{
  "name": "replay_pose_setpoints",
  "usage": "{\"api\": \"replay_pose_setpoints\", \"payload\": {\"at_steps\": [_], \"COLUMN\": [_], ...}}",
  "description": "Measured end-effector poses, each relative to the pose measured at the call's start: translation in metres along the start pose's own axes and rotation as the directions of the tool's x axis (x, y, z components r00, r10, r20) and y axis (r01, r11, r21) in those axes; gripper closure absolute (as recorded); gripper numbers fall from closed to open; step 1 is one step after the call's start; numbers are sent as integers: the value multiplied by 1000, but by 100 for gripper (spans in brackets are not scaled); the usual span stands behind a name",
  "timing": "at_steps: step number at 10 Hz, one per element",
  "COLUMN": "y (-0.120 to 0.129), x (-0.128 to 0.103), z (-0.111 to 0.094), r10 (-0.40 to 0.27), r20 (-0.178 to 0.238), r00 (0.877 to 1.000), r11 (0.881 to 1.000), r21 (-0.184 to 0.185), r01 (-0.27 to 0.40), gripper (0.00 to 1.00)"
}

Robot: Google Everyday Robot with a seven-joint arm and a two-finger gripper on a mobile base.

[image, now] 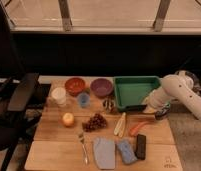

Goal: Place brush in table surface

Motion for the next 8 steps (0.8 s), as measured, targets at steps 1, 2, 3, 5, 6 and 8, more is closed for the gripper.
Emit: {"api": "replay_pose_setpoints", "payload": {"at_steps": [1,2,3,5,6,8], "y": [2,4,5,15,16,15], "x": [-2,-5,-7,-7,-8,-8], "z": [5,10,13,22,23,22], "r10": [4,5,8,19,19,19], "r20": [13,26,38,76,82,83], "r00": [1000,1000,999,997,996,996], "r11": [1000,999,999,996,996,996], "r21": [-16,-35,-42,-86,-89,-87], "r01": [-3,-4,-6,-13,-12,-12], "gripper": [75,65,57,35,30,29]}}
